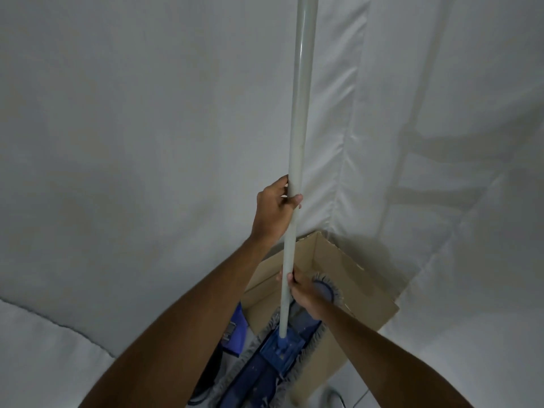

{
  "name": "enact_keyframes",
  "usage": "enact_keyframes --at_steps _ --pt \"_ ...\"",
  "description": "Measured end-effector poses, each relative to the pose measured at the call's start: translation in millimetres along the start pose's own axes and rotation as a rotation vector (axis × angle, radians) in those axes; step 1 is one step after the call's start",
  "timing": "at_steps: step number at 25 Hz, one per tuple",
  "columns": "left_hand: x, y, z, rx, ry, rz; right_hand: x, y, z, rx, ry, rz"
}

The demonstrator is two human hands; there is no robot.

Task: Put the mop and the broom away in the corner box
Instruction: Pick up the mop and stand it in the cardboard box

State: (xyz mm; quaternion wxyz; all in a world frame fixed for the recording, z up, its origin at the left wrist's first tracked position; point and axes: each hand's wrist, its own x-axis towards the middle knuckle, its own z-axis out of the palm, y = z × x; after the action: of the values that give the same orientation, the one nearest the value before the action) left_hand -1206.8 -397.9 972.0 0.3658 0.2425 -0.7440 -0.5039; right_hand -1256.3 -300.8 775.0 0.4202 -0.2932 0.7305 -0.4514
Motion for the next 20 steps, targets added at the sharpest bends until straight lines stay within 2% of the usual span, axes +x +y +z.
enact_keyframes --at_steps 6,10,15,18,20 --pt "105 -155 69 -0.003 0.067 -0.149 177 75 -42 0.017 -0.119 0.212" --pt "151 -307 110 -0.002 0.077 -0.164 301 164 -35 0.014 -0.14 0.288" --pt "155 -508 157 0.036 0.067 -0.259 420 306 -6 -0.053 -0.176 0.352" --pt "144 -569 174 0.028 0.077 -0.243 448 355 6 -0.036 -0.155 0.336" --pt "148 -583 179 0.037 0.113 -0.234 458 371 9 0.0 -0.137 0.325"
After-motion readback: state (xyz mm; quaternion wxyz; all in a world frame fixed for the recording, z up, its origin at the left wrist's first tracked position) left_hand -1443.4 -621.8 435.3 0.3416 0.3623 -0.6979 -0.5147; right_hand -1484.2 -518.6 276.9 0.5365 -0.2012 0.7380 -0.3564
